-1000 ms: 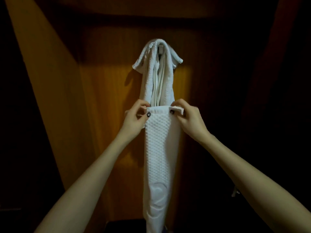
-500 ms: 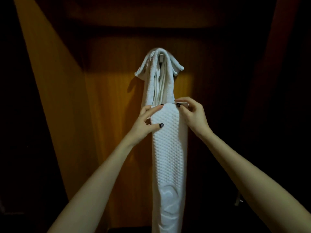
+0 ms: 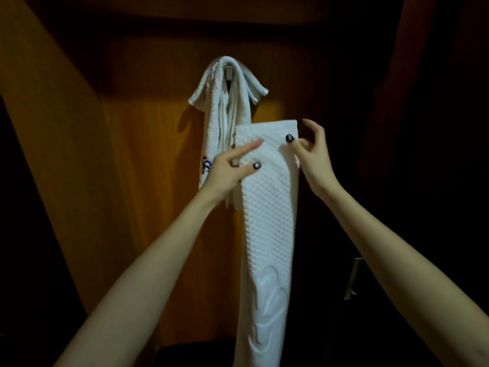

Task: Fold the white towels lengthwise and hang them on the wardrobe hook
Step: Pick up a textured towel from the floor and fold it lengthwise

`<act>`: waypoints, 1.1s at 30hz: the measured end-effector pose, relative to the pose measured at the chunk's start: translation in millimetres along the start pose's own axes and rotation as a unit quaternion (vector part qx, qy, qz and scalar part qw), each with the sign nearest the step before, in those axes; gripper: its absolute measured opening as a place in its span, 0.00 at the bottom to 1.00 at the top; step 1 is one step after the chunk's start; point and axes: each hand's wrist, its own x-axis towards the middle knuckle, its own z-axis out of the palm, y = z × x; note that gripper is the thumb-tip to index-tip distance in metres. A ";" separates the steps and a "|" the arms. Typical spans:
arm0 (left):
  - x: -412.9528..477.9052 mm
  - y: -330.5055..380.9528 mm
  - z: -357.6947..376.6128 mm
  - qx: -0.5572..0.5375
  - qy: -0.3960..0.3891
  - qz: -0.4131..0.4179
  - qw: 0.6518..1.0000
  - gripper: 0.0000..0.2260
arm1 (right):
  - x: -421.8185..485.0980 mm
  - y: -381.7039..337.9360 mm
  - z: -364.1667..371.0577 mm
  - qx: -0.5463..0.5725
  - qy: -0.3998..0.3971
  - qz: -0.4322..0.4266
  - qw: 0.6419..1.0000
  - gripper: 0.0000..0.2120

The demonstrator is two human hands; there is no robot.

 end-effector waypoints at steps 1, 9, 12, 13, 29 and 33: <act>7.3 3.4 0.2 -0.006 0.002 0.005 1.000 0.21 | -8.8 4.8 -2.2 0.010 -0.029 0.006 1.000 0.33; 45.4 29.9 -22.3 -0.034 -0.004 -0.001 0.999 0.20 | -55.5 31.8 1.9 0.001 -0.118 -0.023 0.993 0.39; 47.9 30.6 -31.4 0.060 0.047 0.004 0.997 0.15 | -50.9 29.5 11.4 -0.017 -0.125 -0.045 0.991 0.28; 46.4 28.5 -34.5 0.071 0.066 0.001 0.995 0.13 | -49.7 27.8 15.5 -0.013 -0.123 -0.044 0.991 0.25; -21.7 8.1 -53.2 0.111 -0.169 -0.121 0.972 0.30 | -52.4 22.2 32.4 0.010 -0.083 -0.013 0.996 0.13; -45.8 -1.2 -61.4 0.126 -0.150 -0.147 0.970 0.24 | -54.9 20.2 39.1 -0.025 -0.070 -0.031 0.997 0.10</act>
